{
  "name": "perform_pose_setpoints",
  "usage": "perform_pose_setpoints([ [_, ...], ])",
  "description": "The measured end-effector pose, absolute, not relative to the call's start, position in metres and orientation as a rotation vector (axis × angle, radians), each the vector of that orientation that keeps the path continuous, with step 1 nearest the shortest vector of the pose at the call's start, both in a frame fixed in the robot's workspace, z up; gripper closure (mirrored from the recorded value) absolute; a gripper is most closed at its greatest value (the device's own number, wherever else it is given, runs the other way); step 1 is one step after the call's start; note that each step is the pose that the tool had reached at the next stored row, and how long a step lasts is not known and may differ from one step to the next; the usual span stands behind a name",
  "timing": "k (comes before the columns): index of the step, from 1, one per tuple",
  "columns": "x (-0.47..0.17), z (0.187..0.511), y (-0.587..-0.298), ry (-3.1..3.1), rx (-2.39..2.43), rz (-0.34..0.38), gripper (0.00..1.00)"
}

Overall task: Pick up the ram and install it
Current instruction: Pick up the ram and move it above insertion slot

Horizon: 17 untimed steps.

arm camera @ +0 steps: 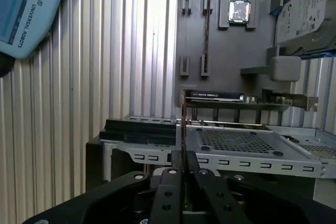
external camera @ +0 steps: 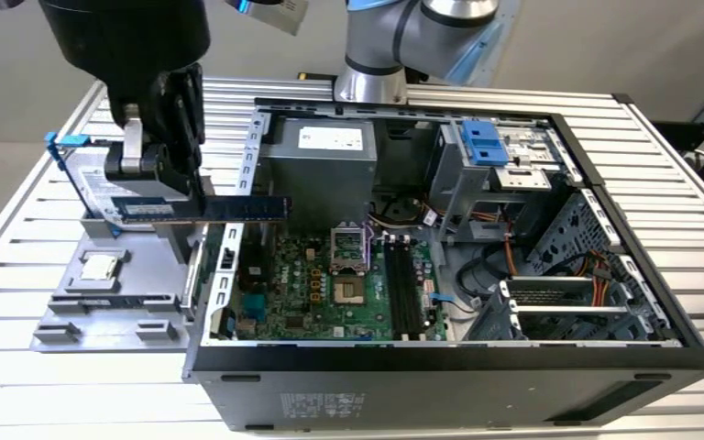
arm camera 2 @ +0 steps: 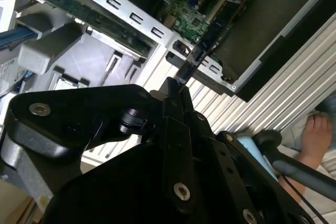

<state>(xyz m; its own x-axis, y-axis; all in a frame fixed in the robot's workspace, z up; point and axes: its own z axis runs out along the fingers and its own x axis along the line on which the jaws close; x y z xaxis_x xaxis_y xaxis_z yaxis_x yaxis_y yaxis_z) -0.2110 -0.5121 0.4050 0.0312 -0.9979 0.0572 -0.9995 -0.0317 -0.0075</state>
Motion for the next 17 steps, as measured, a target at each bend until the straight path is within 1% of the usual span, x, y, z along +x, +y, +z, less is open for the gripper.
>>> perform_pose_setpoints([
  [17,-0.17,0.405,-0.512,-2.162,2.231,0.072,1.0],
])
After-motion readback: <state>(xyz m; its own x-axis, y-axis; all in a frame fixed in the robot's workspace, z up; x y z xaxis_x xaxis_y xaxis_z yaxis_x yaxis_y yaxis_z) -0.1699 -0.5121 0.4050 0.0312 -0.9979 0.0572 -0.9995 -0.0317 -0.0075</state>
